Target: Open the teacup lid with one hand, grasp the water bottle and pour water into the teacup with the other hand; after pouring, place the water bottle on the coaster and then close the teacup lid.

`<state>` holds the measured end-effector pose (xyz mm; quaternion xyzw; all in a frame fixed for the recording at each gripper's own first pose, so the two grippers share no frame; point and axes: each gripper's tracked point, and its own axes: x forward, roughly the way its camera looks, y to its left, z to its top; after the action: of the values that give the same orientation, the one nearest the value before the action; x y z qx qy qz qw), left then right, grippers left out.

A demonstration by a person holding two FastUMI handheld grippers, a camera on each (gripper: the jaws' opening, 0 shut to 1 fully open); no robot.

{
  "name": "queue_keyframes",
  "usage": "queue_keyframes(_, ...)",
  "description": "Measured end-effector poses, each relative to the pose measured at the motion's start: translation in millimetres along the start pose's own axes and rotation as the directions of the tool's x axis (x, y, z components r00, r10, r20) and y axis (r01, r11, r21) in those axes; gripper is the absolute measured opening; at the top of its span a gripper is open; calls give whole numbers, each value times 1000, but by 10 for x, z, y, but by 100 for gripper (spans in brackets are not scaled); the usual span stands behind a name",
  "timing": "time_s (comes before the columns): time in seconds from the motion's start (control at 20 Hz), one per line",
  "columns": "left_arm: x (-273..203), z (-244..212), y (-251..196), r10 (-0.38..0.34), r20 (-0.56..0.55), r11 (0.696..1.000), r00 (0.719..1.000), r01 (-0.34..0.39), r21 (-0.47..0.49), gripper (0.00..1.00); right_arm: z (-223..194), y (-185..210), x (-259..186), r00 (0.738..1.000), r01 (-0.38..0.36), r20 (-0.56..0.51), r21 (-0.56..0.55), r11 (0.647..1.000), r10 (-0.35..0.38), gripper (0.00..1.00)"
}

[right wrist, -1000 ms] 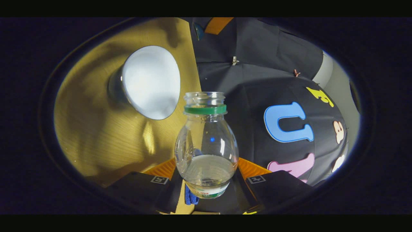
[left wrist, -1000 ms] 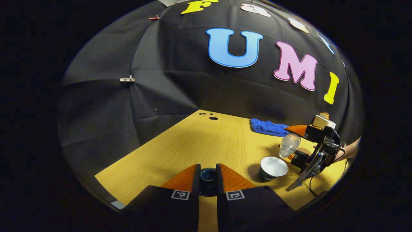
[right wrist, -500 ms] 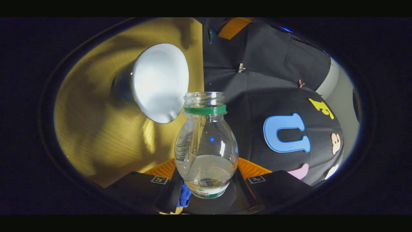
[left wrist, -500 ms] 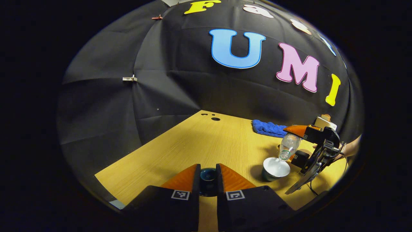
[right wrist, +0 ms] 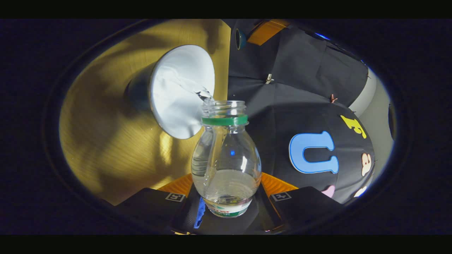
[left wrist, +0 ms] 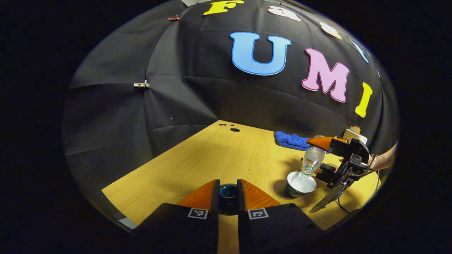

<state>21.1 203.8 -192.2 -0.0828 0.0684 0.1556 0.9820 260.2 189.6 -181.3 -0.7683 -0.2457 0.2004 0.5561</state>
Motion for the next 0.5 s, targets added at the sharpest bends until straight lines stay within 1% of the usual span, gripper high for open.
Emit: queue_keyframes(0.5, -7, -42, 36, 3, -3, 1000, 1000, -3, -9, 27, -13, -96, 38, 999, 27, 32, -110, 994, -23, 73)
